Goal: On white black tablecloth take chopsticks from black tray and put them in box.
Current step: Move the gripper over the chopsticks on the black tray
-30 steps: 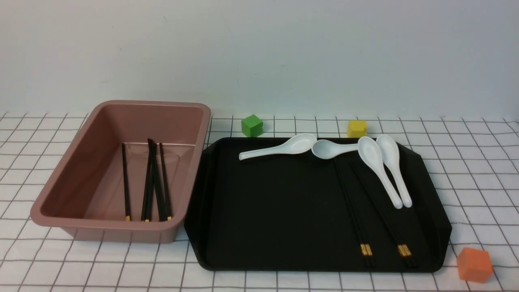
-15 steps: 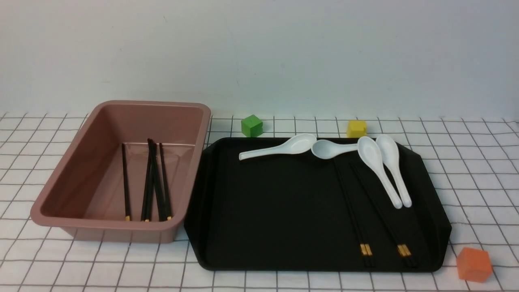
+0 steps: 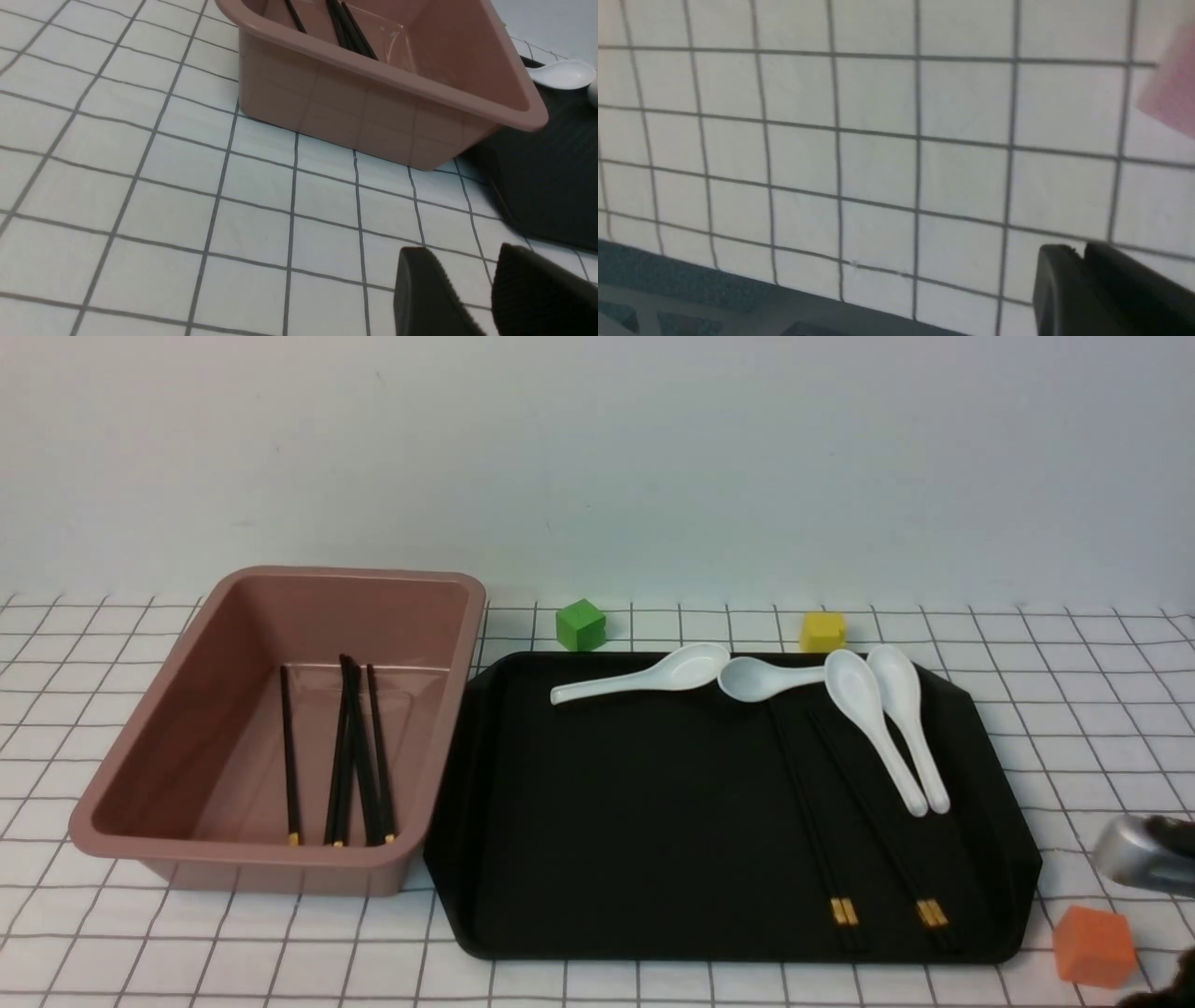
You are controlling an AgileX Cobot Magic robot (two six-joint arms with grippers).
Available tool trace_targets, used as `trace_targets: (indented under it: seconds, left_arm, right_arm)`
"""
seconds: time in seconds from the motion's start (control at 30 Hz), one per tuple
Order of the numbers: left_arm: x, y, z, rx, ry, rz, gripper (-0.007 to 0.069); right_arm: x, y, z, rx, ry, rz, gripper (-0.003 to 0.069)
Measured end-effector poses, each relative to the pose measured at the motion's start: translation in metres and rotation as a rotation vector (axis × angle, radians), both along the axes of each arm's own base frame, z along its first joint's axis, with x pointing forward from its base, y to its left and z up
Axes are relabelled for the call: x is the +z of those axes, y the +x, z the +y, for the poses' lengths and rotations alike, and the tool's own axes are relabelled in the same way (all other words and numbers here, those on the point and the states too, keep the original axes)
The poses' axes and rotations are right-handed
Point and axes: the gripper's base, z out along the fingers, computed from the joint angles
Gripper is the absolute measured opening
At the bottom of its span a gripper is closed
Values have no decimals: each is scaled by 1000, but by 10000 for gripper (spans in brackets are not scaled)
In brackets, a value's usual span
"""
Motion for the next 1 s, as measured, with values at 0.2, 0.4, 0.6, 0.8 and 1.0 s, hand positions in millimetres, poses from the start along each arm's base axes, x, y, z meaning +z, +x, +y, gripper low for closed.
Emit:
trace_targets:
  seconds: [0.2,0.4,0.6,0.8,1.0]
  left_arm:
    - [0,0,0,0,0,0,238]
    - [0,0,0,0,0,0,238]
    - [0,0,0,0,0,0,238]
    - [0,0,0,0,0,0,238]
    - [0,0,0,0,0,0,238]
  right_arm:
    - [2,56,37,115,-40,-32,255]
    - [-4,110,75,107,-176,-37,279]
    - [-22,150,104,99,-265,-48,310]
    - [-53,173,114,111,-317,-11,323]
    - [-73,179,115,123,-346,28,324]
